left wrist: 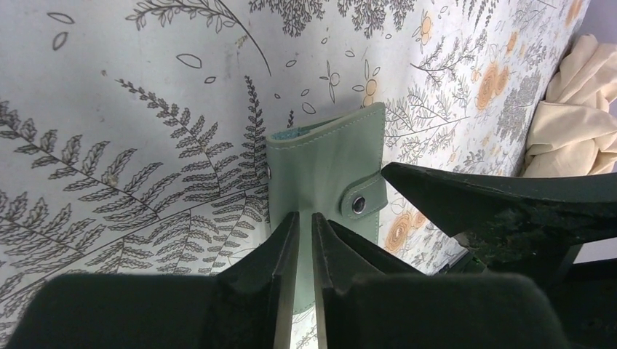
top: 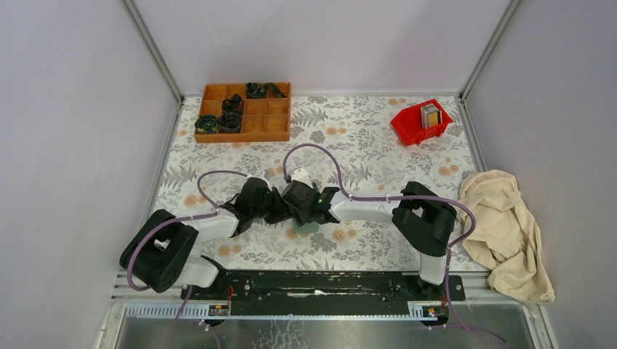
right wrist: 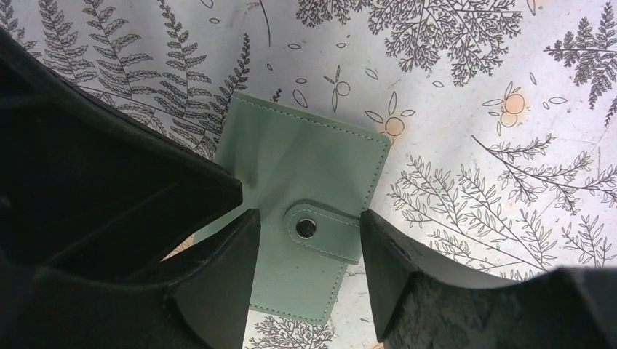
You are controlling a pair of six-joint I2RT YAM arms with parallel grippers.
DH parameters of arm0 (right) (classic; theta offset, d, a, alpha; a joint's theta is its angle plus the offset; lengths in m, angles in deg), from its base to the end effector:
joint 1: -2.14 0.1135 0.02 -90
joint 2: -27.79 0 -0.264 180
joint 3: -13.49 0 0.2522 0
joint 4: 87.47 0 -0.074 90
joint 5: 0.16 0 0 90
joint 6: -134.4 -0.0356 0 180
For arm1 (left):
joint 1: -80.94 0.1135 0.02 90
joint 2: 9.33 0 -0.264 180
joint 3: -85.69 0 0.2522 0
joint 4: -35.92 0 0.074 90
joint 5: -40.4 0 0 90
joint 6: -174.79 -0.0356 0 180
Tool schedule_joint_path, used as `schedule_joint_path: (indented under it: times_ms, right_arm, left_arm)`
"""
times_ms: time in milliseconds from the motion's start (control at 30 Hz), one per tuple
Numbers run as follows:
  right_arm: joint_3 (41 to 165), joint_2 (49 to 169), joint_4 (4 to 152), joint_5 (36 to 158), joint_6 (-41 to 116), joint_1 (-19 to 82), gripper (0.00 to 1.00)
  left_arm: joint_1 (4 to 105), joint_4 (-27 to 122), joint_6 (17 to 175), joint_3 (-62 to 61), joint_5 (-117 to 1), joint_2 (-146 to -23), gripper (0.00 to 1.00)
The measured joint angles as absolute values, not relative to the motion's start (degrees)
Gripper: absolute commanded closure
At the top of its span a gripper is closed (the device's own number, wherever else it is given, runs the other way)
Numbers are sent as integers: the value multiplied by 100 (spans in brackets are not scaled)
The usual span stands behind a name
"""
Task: Put the credit cards into the card holder
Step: Open the card holder at the center of the board.
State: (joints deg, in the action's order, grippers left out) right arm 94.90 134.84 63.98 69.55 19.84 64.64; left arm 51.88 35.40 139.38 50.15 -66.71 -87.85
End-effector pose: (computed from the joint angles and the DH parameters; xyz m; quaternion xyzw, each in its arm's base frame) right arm 0.1899 0.3381 0.1697 -0.2533 0.9034 0.0869 0.3349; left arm 0.1974 -0.1217 0.1274 -0.1415 0.8959 -0.3672 0.2062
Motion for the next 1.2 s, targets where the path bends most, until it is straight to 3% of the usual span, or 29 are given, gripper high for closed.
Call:
schedule_joint_path:
  times_ms: [933,1200]
  right_arm:
    - [9305,13464,6571,6312,2314,6501,53]
    - [9178,13401,6643,6070,2513,6540,47]
  left_arm:
    - [4740,3695,14386,4696,-5980,-9148,90]
    - [4626,3717,14513,4571,-5871,-9281,91]
